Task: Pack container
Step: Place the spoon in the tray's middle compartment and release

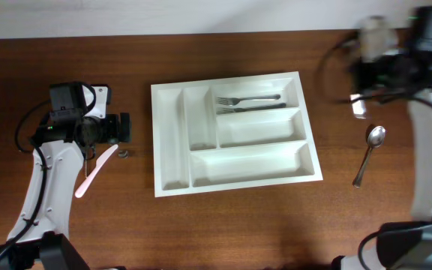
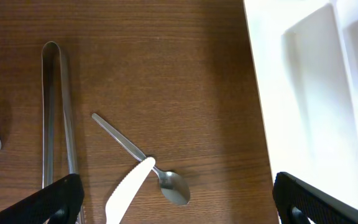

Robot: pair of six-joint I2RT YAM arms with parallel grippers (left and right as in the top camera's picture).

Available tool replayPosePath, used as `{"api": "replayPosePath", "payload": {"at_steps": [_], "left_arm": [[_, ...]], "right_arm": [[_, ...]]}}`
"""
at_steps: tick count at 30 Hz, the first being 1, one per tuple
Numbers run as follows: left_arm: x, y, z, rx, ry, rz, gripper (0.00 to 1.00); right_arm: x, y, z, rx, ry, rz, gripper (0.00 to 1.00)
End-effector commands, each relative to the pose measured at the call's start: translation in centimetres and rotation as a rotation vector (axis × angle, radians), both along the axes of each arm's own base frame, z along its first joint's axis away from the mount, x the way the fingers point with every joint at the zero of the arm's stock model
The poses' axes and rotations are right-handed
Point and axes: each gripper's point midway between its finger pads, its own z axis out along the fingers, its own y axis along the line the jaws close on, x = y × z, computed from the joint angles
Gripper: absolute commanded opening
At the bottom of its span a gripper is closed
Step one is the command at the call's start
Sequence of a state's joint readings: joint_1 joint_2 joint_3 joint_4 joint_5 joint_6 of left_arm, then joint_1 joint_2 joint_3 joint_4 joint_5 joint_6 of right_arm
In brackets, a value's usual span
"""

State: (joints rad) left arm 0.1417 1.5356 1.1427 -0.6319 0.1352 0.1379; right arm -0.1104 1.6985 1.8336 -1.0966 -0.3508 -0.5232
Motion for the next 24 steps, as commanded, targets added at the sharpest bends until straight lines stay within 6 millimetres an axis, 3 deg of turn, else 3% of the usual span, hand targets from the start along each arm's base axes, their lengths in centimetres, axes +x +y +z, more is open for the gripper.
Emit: {"api": "replayPosePath", "payload": {"at_steps": [1, 6, 10, 17, 22, 23, 24], "left_arm": [[0.5, 0.0, 0.5, -0.002, -0.016, -0.019, 0.99], [0.5, 0.0, 0.5, -0.002, -0.016, -0.019, 0.99], [0.5, 0.0, 0.5, -0.002, -0.016, -0.019, 0.99], [0.5, 0.0, 0.5, -0.002, -0.016, -0.019, 0.99], [0.5, 0.0, 0.5, -0.002, -0.016, -0.019, 0.99], [0.5, 0.0, 0.5, -0.002, -0.016, -0.019, 0.99], [0.5, 0.0, 0.5, -0.002, -0.016, -0.019, 0.99]], "right_arm": [[-0.4, 8.6, -2.3, -0.100, -0.069, 0.514, 0.04], [-0.9, 14.7, -7.6, -0.149, -0.019, 0.787, 0.04], [-1.1, 17.0, -12.1, -0.134, 0.082, 0.852, 0.04], [-0.8, 15.9, -20.2, -0.232, 0.244, 0.916, 0.04], [-1.5, 15.7, -21.6, -0.219, 0.304, 0.921, 0.05], [-1.5, 15.7, -21.6, -0.219, 0.304, 0.920, 0.25], [-1.5, 15.7, -21.4, -0.218, 0.304, 0.911, 0.35]]}}
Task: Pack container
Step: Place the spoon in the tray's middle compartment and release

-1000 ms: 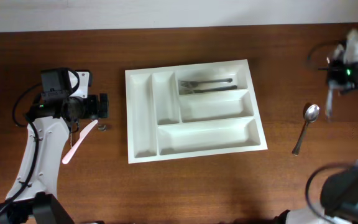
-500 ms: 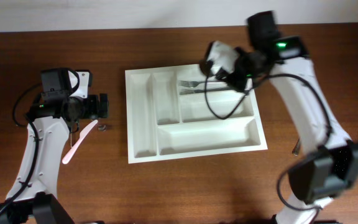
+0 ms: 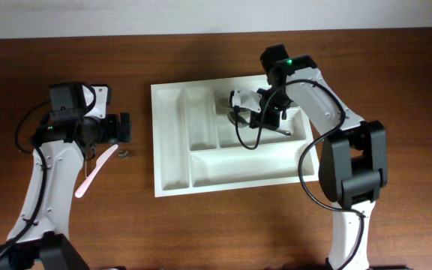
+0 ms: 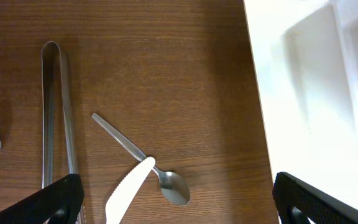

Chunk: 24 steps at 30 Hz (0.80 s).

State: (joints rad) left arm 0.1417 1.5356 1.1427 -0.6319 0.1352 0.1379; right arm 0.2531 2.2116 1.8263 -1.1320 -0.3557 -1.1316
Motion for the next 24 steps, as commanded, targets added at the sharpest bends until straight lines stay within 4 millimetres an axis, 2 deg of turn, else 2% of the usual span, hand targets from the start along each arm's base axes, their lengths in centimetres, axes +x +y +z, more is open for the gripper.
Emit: {"api": "replayPosePath", "payload": {"at_steps": [1, 3, 4, 5, 7, 8, 10, 13, 14, 16, 17, 19, 20, 21, 24], "left_arm": [[0.5, 0.0, 0.5, -0.002, -0.016, -0.019, 0.99], [0.5, 0.0, 0.5, -0.002, -0.016, -0.019, 0.99], [0.5, 0.0, 0.5, -0.002, -0.016, -0.019, 0.99], [0.5, 0.0, 0.5, -0.002, -0.016, -0.019, 0.99], [0.5, 0.0, 0.5, -0.002, -0.016, -0.019, 0.99], [0.5, 0.0, 0.5, -0.002, -0.016, -0.019, 0.99], [0.5, 0.0, 0.5, -0.002, -0.016, -0.019, 0.99], [0.5, 0.0, 0.5, -0.002, -0.016, -0.019, 0.99], [0.5, 0.0, 0.5, -0.002, -0.016, -0.019, 0.99], [0.5, 0.0, 0.5, -0.002, -0.016, -0.019, 0.99], [0.5, 0.0, 0.5, -0.002, -0.016, -0.019, 0.99], [0.5, 0.0, 0.5, -0.002, -0.016, -0.019, 0.99], [0.5, 0.0, 0.5, -0.002, -0.016, -0.019, 0.99], [0.5, 0.0, 0.5, -0.002, -0.016, -0.019, 0.99], [0.5, 0.0, 0.5, -0.002, -0.016, -0.019, 0.99]], "right_arm": [[0.1, 0.1, 0.9, 0.003, -0.017, -0.010, 0.38], [0.3, 0.1, 1.9, 0.007, -0.009, -0.083, 0.40], [0.4, 0.0, 2.7, 0.010, -0.004, -0.128, 0.51], [0.4, -0.2, 4.1, 0.019, 0.005, -0.191, 0.42], [0.3, -0.9, 5.6, 0.018, 0.006, -0.243, 0.30], [0.4, -1.6, 6.6, 0.013, 0.004, -0.276, 0.21], [0.7, -3.4, 8.5, 0.002, 0.004, -0.400, 0.17], [1.6, -7.9, 12.1, 0.025, -0.005, -0.677, 0.21], [1.9, -9.6, 13.2, 0.046, -0.006, -0.777, 0.25], [2.1, -12.7, 14.7, 0.081, 0.006, -0.953, 0.44], [2.1, -14.1, 15.1, 0.090, 0.010, -1.017, 0.47], [1.9, -17.6, 15.3, 0.096, 0.023, -1.131, 0.45], [1.7, -19.0, 15.2, 0.097, 0.037, -1.189, 0.41], [1.4, -20.8, 14.9, 0.099, 0.067, -1.274, 0.38], [0.1, -25.3, 13.5, 0.097, 0.171, -1.525, 0.38]]}}
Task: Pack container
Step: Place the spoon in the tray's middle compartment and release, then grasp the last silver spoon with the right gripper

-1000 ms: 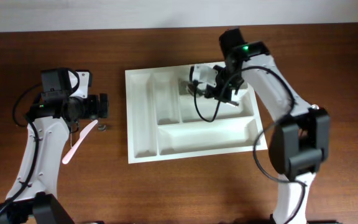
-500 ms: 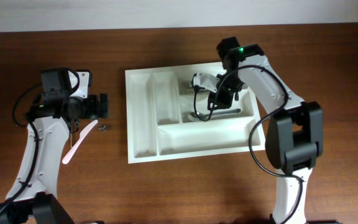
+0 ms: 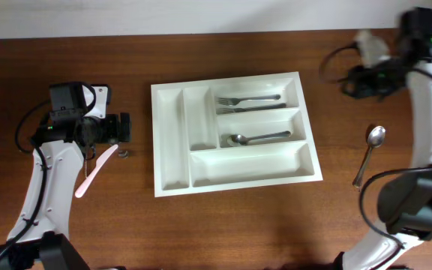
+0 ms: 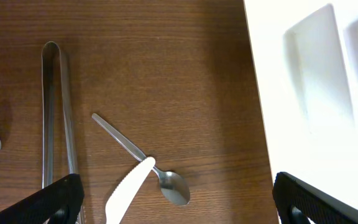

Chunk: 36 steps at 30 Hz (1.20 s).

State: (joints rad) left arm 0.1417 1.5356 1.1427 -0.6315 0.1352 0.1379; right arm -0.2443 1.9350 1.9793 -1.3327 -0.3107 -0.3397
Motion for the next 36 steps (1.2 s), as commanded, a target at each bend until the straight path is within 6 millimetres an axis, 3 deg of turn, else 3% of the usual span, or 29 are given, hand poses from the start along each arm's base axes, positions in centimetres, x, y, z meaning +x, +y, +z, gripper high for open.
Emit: {"api": "replayPosePath", "payload": {"at_steps": [1, 3, 8, 10, 14, 28, 36], "left_arm": [[0.5, -0.1, 0.5, -0.002, -0.016, -0.019, 0.99], [0.5, -0.1, 0.5, -0.002, -0.016, -0.019, 0.99], [0.5, -0.1, 0.5, -0.002, -0.016, -0.019, 0.99], [0.5, -0.1, 0.5, -0.002, -0.016, -0.019, 0.99], [0.5, -0.1, 0.5, -0.002, -0.016, -0.019, 0.99], [0.5, -0.1, 0.5, -0.002, -0.016, -0.019, 0.99], [0.5, -0.1, 0.5, -0.002, -0.016, -0.019, 0.99]], "right_arm": [[-1.6, -4.6, -2.2, 0.090, 0.130, -0.339, 0.39], [-2.6, -6.4, -3.5, 0.112, 0.175, -0.420, 0.45], [-4.8, -8.7, -7.0, 0.144, 0.259, -0.542, 0.44], [-6.2, -9.8, -9.6, 0.079, 0.312, -0.592, 0.41], [-8.7, -11.9, -12.7, -0.072, 0.396, -0.695, 0.41], [-9.6, -11.2, -18.7, -0.053, 0.380, -0.761, 0.41], [-10.1, -11.0, -20.8, -0.044, 0.364, -0.809, 0.41]]}}
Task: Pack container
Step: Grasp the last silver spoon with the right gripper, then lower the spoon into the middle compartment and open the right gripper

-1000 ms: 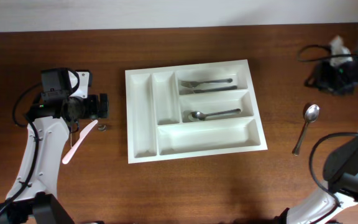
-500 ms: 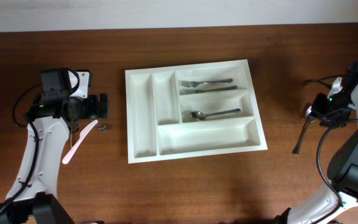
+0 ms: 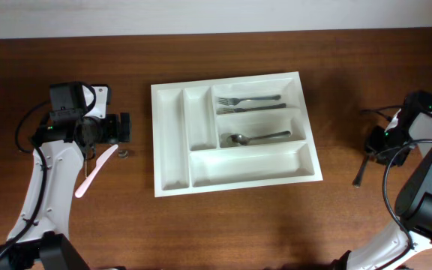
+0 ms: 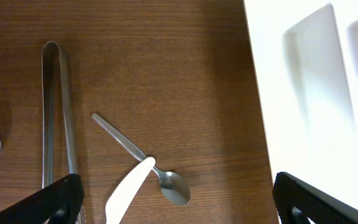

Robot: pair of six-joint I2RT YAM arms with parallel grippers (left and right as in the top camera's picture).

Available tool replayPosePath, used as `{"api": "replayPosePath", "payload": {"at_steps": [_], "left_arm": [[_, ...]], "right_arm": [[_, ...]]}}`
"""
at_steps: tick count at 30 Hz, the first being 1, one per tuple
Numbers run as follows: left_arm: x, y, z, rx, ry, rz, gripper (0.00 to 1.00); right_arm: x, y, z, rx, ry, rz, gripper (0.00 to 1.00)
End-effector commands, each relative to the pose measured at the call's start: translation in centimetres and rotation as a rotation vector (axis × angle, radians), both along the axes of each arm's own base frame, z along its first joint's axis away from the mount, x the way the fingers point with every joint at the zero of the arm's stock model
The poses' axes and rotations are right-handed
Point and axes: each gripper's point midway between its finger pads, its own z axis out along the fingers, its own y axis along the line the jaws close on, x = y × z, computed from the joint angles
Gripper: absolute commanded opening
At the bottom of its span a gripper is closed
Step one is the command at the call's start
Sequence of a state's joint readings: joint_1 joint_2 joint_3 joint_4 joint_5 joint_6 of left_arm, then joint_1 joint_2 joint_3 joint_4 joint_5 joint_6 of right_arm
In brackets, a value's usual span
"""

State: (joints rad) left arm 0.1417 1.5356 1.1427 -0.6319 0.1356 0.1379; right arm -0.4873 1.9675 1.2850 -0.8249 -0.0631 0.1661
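The white cutlery tray (image 3: pixel 172 142) lies mid-table, holding two forks (image 3: pixel 250 103) in its top right compartment and a spoon (image 3: pixel 255 138) in the middle one. My left gripper (image 3: pixel 123 128) hovers open left of the tray. Below it lie a white plastic knife (image 4: pixel 129 190), a small spoon (image 4: pixel 142 160) and metal tongs (image 4: pixel 58 112). My right gripper (image 3: pixel 377 141) sits low over the bowl end of a spoon (image 3: pixel 361 174) on the table at the far right. Its jaws are hidden.
Another spoon shows at the left edge of the left wrist view. The tray's rim (image 4: pixel 260 93) runs down the right of that view. Cables trail by the right arm near the table's right edge.
My right arm was raised at the back right. It is now down on the bowl end of the spoon lying at the far right. The left arm and tray contents are unchanged.
At first the tray held only two forks and my right arm was at the back right. Then my right gripper was over the middle compartment with a spoon. Later that spoon lay there and the arm was back right. Now it is at the far-right spoon.
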Motion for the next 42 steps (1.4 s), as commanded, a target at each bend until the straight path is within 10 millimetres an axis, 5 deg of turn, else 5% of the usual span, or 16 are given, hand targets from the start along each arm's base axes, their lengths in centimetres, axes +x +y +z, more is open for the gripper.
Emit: {"api": "replayPosePath", "payload": {"at_steps": [1, 10, 17, 20, 25, 28, 30, 33, 37, 42], "left_arm": [[0.5, 0.0, 0.5, -0.001, -0.016, -0.018, 0.99], [0.5, 0.0, 0.5, -0.001, -0.016, -0.018, 0.99], [0.5, 0.0, 0.5, -0.001, -0.016, -0.018, 0.99], [0.5, 0.0, 0.5, -0.001, -0.016, -0.018, 0.99], [0.5, 0.0, 0.5, -0.001, -0.016, -0.018, 0.99], [0.5, 0.0, 0.5, -0.001, -0.016, -0.018, 0.99], [0.5, 0.0, 0.5, -0.001, -0.016, -0.018, 0.99], [0.5, 0.0, 0.5, -0.001, -0.016, -0.018, 0.99], [0.5, 0.0, 0.5, -0.001, -0.016, -0.018, 0.99], [0.5, 0.0, 0.5, -0.001, -0.016, -0.018, 0.99]], "right_arm": [[-0.6, 0.1, -1.0, -0.009, 0.019, -0.033, 0.41], [-1.0, 0.3, -1.7, -0.001, 0.035, -0.033, 0.04], [-0.8, 0.2, -1.1, -0.007, 0.023, -0.032, 0.04], [0.3, -0.3, 2.0, -0.034, -0.028, -0.024, 0.04], [4.3, 0.4, 12.4, -0.138, -0.235, 0.141, 0.04], [6.5, 3.5, 18.9, -0.186, -0.381, 0.330, 0.04], [8.0, 8.1, 23.5, -0.206, -0.497, 0.571, 0.04], [8.8, 14.5, 25.9, -0.201, -0.595, 0.877, 0.04], [8.2, 23.6, 24.8, -0.163, -0.646, 1.335, 0.04], [6.4, 30.5, 19.7, -0.148, -0.564, 1.866, 0.04]]}}
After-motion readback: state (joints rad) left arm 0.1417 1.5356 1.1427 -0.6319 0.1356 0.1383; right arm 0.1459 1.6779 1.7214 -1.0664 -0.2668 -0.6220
